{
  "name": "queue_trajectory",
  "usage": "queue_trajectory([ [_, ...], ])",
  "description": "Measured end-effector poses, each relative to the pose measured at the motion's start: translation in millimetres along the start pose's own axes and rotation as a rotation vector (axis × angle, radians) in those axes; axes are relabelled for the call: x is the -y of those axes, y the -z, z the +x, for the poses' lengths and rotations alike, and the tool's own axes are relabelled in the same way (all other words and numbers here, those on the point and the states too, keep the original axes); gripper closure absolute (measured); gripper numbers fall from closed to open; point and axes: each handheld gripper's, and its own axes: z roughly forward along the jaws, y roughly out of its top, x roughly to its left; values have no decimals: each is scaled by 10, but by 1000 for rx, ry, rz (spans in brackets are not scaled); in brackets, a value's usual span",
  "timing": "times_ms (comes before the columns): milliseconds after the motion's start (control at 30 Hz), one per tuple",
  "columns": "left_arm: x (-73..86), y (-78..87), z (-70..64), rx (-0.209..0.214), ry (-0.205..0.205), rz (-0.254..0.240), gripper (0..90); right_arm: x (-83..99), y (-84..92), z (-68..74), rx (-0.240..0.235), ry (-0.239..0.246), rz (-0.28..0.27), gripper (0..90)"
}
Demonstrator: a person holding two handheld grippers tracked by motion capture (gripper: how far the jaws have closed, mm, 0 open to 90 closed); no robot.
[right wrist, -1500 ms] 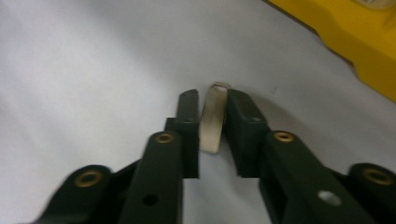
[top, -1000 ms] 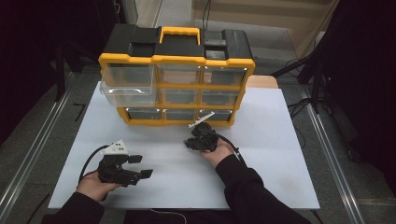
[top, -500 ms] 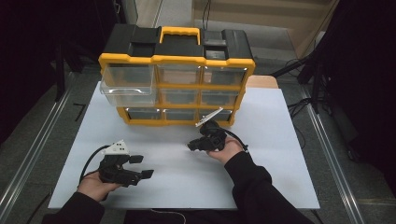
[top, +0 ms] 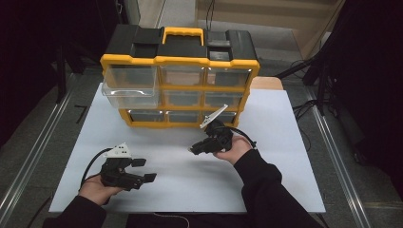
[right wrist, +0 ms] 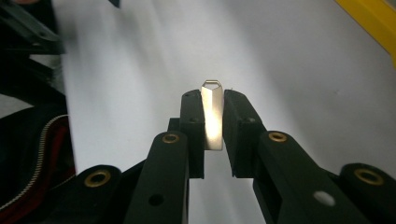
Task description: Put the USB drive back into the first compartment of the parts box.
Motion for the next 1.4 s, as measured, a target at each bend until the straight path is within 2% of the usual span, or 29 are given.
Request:
queue_trajectory([
  [33, 0, -1, 0, 0, 0, 0, 267, -9, 10, -6, -17, 12, -4, 767],
  [100, 1, -1, 1, 0, 2, -1, 267, -24, 12, -16, -54, -2, 10, 767],
  [167, 2, 0, 3, 1, 4, -4, 267, -32, 17, -10, -48, -5, 17, 767],
  [300, 1, 2, -3, -2, 1, 0, 267, -73, 27, 24, -49, 18, 28, 767],
  [500, 1, -1, 11, -1, 9, -4, 267, -172, 81, 91, -57, 43, 16, 767],
  [600, -7, -4, -4, -7, 4, -3, 267, -236, 100, 123, -54, 53, 31, 767],
  [733, -3, 1, -14, -9, -1, -9, 268, -325, 178, 150, -67, 68, 30, 767],
  [900, -5, 1, 5, -5, 7, -15, 267, -423, 250, 187, -57, 92, 42, 767],
  [1400, -4, 33, 31, -11, 7, -22, 267, -692, 525, 220, -60, 106, 18, 767],
])
